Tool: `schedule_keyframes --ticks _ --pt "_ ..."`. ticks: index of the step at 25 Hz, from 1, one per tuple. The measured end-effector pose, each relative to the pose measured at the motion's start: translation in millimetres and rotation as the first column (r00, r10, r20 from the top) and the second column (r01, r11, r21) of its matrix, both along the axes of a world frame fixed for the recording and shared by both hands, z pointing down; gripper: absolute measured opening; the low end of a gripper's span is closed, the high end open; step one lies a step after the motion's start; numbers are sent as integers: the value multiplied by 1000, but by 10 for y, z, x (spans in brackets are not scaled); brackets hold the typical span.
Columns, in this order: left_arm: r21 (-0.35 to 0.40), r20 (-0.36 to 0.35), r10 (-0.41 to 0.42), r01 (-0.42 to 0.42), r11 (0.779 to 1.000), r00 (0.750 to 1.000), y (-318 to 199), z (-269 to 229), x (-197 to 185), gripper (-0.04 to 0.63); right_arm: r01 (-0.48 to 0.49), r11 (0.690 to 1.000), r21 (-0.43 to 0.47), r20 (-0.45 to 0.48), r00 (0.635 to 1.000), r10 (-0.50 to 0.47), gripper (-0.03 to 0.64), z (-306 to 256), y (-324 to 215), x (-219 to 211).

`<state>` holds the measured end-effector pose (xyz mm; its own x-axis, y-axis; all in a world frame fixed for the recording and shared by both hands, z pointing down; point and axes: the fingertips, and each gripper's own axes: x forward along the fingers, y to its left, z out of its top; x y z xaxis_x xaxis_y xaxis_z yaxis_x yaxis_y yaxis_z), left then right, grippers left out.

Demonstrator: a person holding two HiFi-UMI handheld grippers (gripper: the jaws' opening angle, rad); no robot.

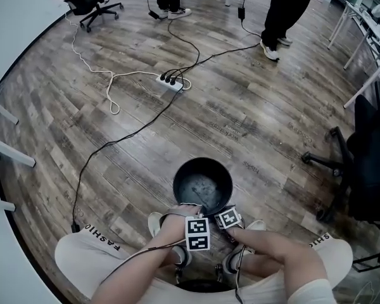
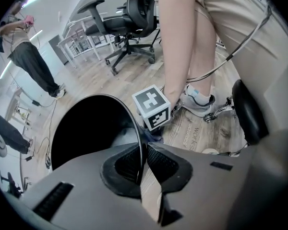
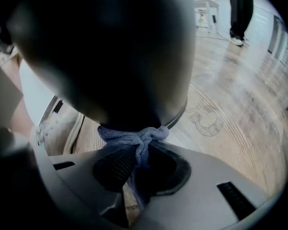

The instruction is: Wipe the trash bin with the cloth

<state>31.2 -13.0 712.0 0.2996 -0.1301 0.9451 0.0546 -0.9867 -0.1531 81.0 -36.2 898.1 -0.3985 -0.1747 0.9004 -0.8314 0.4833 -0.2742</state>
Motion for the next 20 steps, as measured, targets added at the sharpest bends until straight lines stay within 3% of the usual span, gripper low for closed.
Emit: schedule_keyframes --ticks 3,6,8,10,12,15,20 --pt "23 1 -17 17 1000 1000 -23 5 -8 40 -168 980 -111 26 985 172 74 -413 85 0" --pt "6 -39 -62 62 998 997 -32 -38 31 45 -92 991 -102 73 992 100 74 -739 207 -153" --pt "-9 -64 -66 66 998 996 -36 -99 92 135 -45 994 -104 96 994 55 74 -985 307 -198" --pt "4 -61 -25 26 1000 998 -60 -170 97 163 -15 995 -103 119 992 28 74 -1277 363 -211" --pt "12 -31 75 -75 997 997 -7 -197 35 203 3 996 -93 138 990 10 74 -1598 397 -184" --pt "31 59 234 -236 971 971 123 -100 -130 231 35 997 -69 137 990 -25 74 -2015 442 -58" --pt "90 199 240 -262 961 950 -69 71 -474 235 200 977 70 98 974 -206 74 -2535 363 52"
